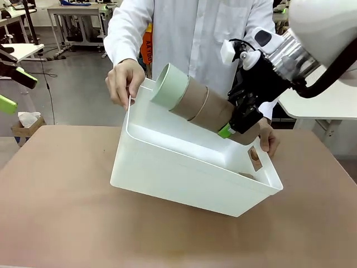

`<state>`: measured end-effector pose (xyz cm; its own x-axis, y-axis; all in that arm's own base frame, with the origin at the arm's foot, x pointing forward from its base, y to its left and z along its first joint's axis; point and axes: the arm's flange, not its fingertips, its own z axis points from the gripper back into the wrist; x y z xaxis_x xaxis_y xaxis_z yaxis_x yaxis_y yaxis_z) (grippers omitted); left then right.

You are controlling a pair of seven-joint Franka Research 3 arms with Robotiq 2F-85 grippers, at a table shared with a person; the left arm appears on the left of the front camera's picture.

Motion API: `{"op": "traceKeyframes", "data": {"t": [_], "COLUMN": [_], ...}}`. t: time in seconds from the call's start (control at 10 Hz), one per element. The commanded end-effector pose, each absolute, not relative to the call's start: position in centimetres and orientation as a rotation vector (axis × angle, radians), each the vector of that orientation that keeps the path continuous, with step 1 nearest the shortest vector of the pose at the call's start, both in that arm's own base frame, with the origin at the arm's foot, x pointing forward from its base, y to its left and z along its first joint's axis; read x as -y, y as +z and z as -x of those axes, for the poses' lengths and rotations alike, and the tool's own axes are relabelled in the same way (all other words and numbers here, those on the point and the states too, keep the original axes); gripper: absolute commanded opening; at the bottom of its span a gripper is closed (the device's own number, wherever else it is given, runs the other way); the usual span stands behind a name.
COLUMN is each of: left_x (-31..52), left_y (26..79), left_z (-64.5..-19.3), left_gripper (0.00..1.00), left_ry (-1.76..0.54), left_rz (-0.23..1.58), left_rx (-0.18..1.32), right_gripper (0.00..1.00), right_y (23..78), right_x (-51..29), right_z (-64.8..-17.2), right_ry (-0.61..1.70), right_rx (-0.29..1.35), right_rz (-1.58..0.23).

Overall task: Stack the cups and store them in the basket.
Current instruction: Place the stack of Reusable plastic cups into the Pantry Basket.

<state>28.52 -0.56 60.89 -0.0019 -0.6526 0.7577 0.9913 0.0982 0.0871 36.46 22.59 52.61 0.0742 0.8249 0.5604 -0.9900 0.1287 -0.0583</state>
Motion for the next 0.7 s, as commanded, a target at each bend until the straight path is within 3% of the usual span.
{"op": "traceKeyframes", "data": {"t": [0.0,0.6], "left_x": [0.7,0.7], "left_y": [61.1,61.1], "left_z": [-28.4,-28.4], "left_gripper": [1.0,1.0], "left_ry": [-1.397,-1.397], "left_rz": [0.584,0.584], "left_rx": [0.765,0.765], "right_gripper": [0.85,0.85], "right_y": [52.8,50.9], "right_x": [-23.2,-23.4], "right_z": [-36.4,-38.7], "right_ry": [1.386,1.385], "right_rx": [0.53,0.543], "right_rz": [-0.333,-0.31]}}
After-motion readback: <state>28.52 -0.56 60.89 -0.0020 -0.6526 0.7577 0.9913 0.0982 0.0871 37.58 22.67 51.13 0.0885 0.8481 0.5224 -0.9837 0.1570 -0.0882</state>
